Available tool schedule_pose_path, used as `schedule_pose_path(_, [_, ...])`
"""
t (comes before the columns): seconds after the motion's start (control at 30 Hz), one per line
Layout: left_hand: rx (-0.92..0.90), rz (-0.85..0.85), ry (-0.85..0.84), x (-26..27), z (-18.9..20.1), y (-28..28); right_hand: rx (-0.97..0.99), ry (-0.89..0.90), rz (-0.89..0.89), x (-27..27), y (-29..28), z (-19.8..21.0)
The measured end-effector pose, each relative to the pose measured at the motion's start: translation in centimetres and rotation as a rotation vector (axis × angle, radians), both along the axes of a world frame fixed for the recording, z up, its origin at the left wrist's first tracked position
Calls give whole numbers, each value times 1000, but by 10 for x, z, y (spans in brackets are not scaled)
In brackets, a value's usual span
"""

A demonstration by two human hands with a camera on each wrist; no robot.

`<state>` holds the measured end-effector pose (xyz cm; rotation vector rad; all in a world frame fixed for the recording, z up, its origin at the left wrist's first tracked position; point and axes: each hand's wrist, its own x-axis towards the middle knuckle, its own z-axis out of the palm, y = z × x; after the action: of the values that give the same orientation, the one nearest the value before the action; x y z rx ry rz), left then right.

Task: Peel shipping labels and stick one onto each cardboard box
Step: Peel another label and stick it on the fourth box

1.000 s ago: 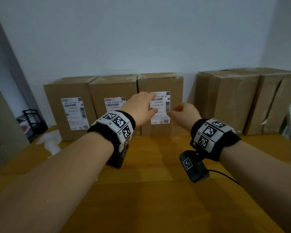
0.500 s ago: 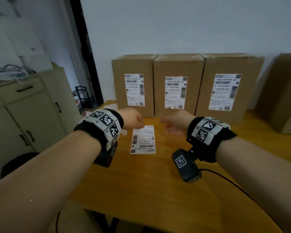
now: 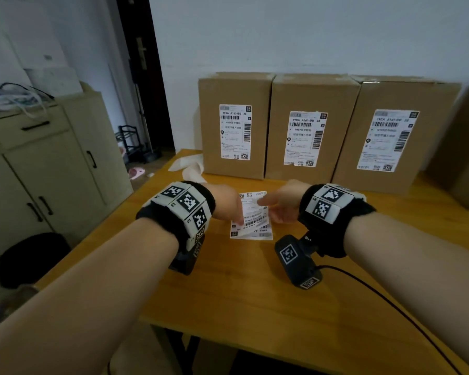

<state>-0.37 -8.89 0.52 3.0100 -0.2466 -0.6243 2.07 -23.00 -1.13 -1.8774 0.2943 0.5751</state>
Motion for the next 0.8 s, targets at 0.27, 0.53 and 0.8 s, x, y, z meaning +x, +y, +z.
schedule_pose_path(0.27, [-24,-20,-4,-2,-1,4,-349,-121,93,-4,6,4])
schedule_pose_path(0.53, [-177,41,-44,0,-1,10,-426,-191,67,-6,1,-2])
schedule_pose_path(0.8, [-542,271,-50,10,-3,7,-150,-210,-65,-11,-14,-1])
